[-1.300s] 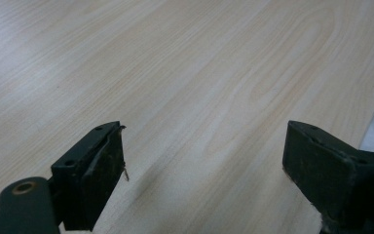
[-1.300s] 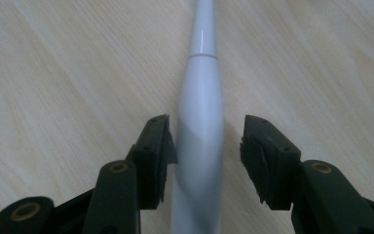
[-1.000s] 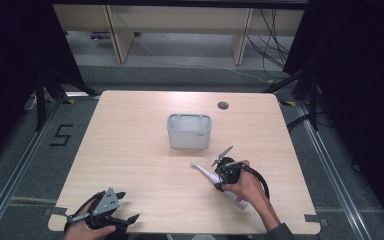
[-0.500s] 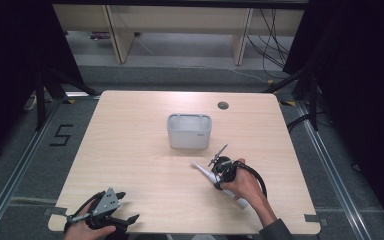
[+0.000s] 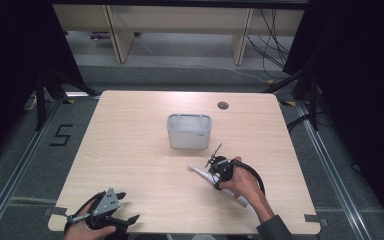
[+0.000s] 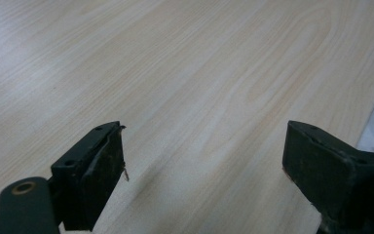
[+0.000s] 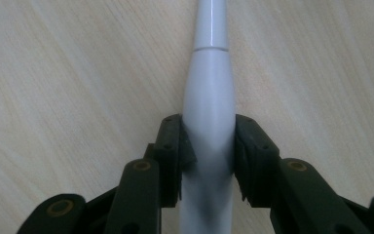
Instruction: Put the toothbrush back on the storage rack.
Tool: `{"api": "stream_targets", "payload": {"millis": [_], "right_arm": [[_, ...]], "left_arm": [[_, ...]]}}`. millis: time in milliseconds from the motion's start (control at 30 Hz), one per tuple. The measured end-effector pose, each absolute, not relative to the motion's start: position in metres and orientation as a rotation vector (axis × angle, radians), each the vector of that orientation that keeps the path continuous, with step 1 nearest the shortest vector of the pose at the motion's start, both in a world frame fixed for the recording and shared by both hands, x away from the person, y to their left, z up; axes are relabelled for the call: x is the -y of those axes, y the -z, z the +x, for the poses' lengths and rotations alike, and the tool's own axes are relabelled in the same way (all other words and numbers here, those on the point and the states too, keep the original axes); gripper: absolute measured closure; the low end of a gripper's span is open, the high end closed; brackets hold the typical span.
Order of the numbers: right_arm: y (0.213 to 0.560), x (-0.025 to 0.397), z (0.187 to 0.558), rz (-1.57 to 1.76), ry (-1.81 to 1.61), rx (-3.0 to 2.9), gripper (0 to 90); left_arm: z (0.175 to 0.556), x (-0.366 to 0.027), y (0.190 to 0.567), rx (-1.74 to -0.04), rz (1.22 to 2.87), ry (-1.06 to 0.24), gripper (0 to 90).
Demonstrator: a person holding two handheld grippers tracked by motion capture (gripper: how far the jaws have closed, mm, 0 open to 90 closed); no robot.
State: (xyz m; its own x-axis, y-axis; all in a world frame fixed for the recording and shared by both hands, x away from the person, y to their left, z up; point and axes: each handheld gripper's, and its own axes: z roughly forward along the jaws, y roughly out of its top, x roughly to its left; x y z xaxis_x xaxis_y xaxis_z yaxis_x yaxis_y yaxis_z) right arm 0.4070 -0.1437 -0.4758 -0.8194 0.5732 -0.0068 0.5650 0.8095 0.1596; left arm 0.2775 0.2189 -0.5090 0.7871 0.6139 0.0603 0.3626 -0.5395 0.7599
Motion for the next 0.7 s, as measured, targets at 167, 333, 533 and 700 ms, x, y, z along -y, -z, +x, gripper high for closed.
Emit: {"api": "stream_targets", "payload": {"millis": [167,333,533,700], "right_arm": [[0.475,0.139,0.408,0.876,-0.183,-2.951,66.4],[0.476,0.136,0.411,0.815,-0.140,-2.955,66.5],[0.475,0.132,0.411,0.834,-0.097,-2.956,66.5],[0.476,0.131,0.411,0.816,-0.105,-2.962,66.6]], "left_arm": [[0.278,-0.219,0.509,-0.713,2.203,-0.428,14.7],[0.277,-0.219,0.509,-0.720,2.195,-0.413,14.7],[0.277,-0.218,0.509,-0.717,2.188,-0.417,14.7],[0.277,-0.218,0.509,-0.717,2.186,-0.416,14.7]]}}
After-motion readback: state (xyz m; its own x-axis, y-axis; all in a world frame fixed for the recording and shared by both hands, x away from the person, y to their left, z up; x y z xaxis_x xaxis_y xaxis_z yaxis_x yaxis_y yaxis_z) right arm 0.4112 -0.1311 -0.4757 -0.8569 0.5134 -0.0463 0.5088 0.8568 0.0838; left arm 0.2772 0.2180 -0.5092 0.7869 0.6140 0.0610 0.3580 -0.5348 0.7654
